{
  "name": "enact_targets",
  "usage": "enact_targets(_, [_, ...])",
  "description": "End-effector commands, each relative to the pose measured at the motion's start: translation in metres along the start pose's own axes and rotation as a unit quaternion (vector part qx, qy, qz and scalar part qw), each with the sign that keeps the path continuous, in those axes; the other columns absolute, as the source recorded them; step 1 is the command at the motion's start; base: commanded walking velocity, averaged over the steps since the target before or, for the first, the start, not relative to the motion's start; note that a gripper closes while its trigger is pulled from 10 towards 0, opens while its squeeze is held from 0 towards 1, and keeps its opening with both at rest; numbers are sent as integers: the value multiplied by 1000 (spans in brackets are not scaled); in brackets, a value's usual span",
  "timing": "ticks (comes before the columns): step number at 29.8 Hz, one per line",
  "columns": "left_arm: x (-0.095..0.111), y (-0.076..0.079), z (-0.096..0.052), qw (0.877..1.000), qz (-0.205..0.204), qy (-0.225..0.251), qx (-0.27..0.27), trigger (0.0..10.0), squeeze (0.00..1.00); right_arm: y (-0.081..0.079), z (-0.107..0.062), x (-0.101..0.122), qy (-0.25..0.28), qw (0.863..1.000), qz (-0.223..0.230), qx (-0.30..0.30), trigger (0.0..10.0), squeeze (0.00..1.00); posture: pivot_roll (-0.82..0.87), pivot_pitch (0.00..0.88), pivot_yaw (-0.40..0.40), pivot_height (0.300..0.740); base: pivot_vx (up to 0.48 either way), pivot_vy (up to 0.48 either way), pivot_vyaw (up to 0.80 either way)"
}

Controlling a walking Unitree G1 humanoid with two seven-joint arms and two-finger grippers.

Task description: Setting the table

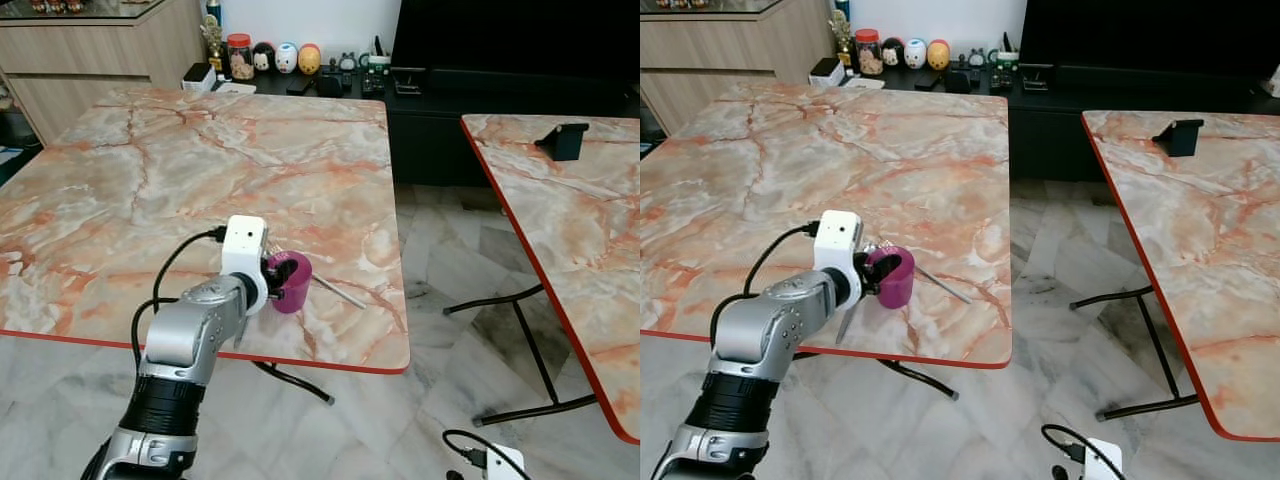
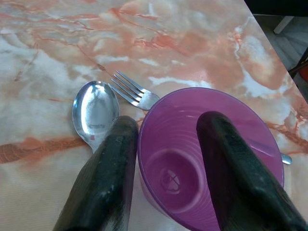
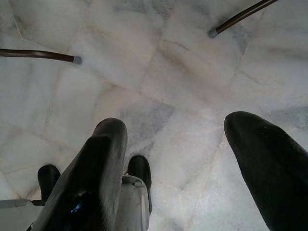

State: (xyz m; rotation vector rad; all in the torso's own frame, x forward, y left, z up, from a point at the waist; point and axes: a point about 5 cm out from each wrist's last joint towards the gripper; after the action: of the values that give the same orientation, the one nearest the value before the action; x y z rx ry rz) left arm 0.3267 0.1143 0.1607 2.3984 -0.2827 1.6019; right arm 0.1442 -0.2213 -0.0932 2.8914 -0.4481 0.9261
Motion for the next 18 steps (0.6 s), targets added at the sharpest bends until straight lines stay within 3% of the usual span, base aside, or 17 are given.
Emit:
enact_targets(1, [2, 0, 0, 1000, 10, -5, 0, 0, 0, 1, 0, 0, 0, 1000, 1, -1, 10000, 0, 128, 0, -31, 740, 0, 0, 0])
enact_targets(18, [2, -1, 0, 1000, 11, -5, 0, 0, 0, 1, 0, 0, 0, 1000, 0, -1, 10000, 0, 131, 0, -34, 740, 0, 0, 0])
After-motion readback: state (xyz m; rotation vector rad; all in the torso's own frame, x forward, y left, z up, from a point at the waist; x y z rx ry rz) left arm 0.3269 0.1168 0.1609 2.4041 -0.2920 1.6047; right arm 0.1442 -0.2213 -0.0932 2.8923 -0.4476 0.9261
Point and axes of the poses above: a point about 5 cm out from each wrist's last joint towards the gripper, its own z axis pointing out of the wrist towards the gripper, its own x axis along the axis of the wrist's last joint, y = z × x, and after that the axes turned 1 degree about z, right-handed
